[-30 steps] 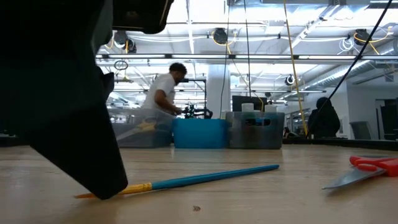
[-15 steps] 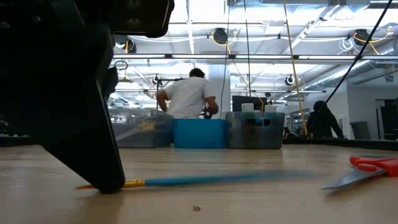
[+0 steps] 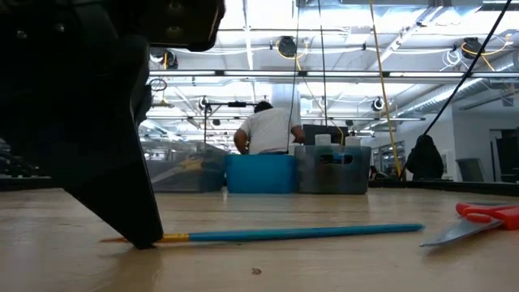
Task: Pick & Place Paint Supplies
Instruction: Put the blue paint brush into the blue bin
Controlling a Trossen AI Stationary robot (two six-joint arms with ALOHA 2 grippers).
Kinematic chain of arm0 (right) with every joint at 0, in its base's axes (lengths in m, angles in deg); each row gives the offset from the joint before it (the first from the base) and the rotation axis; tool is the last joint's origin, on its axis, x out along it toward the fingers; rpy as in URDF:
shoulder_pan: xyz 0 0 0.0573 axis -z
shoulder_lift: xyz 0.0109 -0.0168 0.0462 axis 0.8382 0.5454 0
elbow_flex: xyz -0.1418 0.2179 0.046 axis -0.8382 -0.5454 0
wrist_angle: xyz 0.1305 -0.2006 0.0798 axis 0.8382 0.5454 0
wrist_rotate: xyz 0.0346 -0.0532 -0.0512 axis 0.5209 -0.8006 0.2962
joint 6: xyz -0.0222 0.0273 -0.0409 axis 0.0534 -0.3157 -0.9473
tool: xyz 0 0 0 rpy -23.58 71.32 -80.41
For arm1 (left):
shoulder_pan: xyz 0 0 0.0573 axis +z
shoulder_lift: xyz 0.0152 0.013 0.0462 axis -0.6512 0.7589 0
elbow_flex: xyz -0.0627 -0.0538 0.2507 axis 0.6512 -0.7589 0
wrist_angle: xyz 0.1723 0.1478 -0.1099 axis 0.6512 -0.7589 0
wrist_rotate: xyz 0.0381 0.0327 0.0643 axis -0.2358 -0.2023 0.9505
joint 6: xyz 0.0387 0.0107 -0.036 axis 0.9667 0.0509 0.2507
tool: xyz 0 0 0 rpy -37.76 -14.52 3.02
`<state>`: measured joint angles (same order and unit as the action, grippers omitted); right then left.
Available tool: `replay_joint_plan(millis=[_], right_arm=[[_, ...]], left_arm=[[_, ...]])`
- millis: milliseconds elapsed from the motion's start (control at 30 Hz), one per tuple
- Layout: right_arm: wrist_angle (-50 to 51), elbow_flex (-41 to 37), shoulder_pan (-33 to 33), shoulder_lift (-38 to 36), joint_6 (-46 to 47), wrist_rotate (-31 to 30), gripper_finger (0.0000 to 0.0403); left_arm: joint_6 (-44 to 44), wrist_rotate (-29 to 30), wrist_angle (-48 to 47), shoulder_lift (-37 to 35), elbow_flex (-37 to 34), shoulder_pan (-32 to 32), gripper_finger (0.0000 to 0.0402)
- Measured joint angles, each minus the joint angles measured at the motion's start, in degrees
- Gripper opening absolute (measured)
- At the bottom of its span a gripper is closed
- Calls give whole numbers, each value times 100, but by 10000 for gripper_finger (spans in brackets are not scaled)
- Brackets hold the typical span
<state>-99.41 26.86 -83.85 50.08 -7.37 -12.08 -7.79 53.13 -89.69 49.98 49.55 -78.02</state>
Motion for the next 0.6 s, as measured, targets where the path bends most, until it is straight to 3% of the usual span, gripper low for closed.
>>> replay_joint_plan(millis=[333,600], right_arm=[[-2,0,0,1,0,0,130],[-4,0,0,0,0,2,130]], left_arm=[[-125,1285,-991,-941,-16,112,1],[-200,2087,-1172,-1702,-3,577,1]])
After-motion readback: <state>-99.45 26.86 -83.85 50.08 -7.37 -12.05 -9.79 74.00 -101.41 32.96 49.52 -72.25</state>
